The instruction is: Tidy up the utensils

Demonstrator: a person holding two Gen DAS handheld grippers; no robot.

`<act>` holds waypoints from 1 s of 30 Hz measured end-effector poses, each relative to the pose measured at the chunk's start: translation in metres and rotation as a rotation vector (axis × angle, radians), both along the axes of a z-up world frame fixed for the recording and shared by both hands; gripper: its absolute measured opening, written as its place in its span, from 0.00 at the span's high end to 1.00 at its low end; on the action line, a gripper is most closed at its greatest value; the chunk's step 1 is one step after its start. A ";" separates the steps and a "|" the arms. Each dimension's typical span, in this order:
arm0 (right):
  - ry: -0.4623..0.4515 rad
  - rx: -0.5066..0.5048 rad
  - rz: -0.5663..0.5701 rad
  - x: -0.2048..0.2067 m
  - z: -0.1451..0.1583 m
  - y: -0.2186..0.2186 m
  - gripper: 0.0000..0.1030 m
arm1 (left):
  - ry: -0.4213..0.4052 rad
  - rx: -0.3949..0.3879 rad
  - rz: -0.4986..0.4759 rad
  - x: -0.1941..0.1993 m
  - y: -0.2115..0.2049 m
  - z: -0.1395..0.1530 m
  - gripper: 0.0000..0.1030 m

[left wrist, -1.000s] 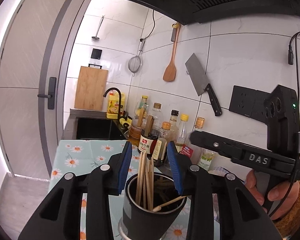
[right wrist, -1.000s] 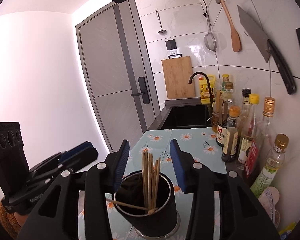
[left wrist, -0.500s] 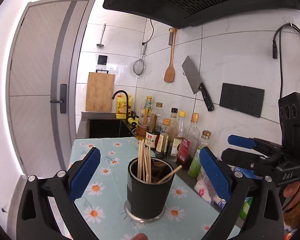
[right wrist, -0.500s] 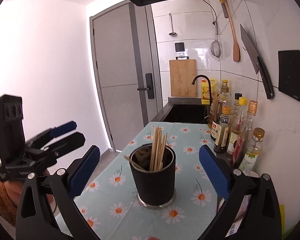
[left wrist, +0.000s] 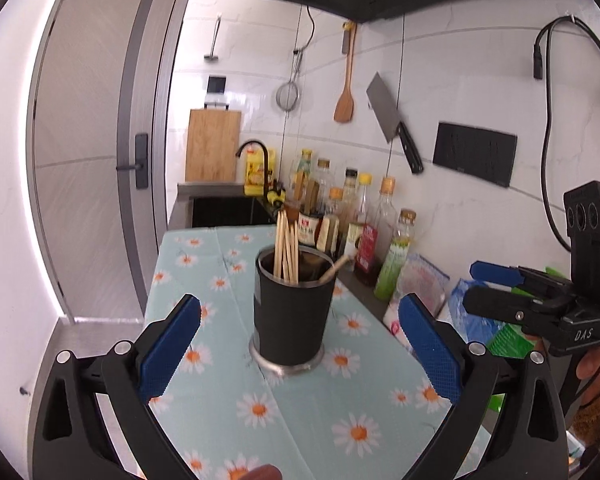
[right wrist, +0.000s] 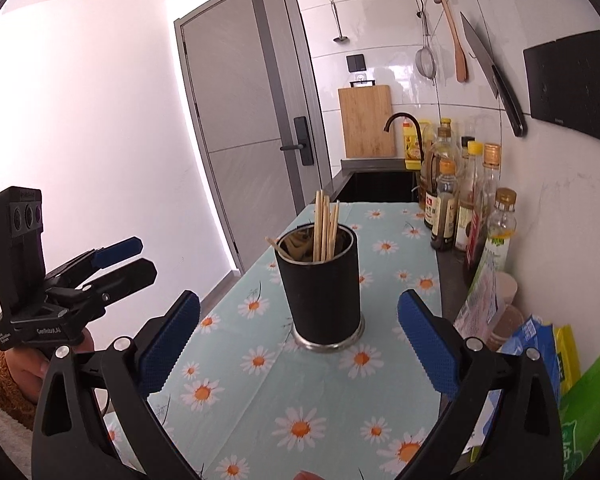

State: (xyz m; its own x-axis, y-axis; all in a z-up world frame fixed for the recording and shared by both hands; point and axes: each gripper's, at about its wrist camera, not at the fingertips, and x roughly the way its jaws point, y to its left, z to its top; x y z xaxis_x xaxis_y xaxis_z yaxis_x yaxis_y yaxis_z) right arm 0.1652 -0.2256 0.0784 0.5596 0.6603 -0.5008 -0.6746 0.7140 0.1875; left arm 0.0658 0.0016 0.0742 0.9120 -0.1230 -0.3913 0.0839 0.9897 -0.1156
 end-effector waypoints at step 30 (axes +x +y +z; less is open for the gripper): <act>0.136 -0.076 0.065 -0.048 -0.037 -0.004 0.05 | 0.222 -0.081 0.058 -0.040 -0.009 -0.052 0.06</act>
State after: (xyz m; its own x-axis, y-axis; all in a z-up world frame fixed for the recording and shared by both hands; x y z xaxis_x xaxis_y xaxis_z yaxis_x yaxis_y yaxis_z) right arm 0.1169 -0.2293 0.0411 0.4408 0.6499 -0.6191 -0.6918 0.6854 0.2270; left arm 0.0261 -0.0076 0.0222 0.8114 -0.1118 -0.5737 -0.0092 0.9790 -0.2038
